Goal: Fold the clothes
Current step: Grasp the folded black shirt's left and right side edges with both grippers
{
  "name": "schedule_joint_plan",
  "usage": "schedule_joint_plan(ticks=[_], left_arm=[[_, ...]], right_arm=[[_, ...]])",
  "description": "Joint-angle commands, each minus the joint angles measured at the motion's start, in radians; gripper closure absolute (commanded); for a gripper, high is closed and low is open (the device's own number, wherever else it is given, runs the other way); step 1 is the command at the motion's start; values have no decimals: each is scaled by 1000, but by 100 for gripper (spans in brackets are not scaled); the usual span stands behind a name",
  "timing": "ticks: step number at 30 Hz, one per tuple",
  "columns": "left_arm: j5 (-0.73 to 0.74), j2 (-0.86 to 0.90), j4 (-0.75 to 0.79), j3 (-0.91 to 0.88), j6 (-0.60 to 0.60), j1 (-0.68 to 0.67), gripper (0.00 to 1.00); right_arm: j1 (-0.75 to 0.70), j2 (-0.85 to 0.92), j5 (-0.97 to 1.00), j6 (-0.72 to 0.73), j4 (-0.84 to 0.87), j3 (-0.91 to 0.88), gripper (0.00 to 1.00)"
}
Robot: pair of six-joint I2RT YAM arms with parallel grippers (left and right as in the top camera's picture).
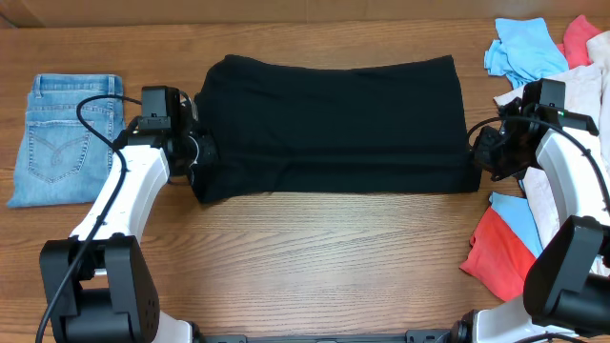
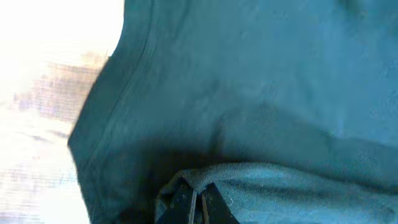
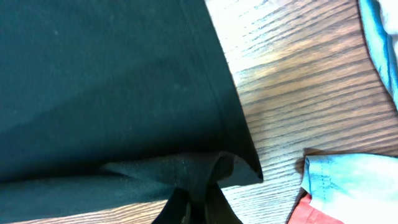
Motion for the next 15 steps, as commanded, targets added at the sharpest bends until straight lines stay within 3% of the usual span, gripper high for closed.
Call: schedule_joint_plan(ticks=[1, 15], left_arm=[[6, 3, 46, 0, -10, 4, 96], [-23, 51, 122, 0, -10, 3, 92]], right_arm=[[3, 2, 9, 3, 13, 2, 96], [45, 80, 9, 0, 136, 2, 95]])
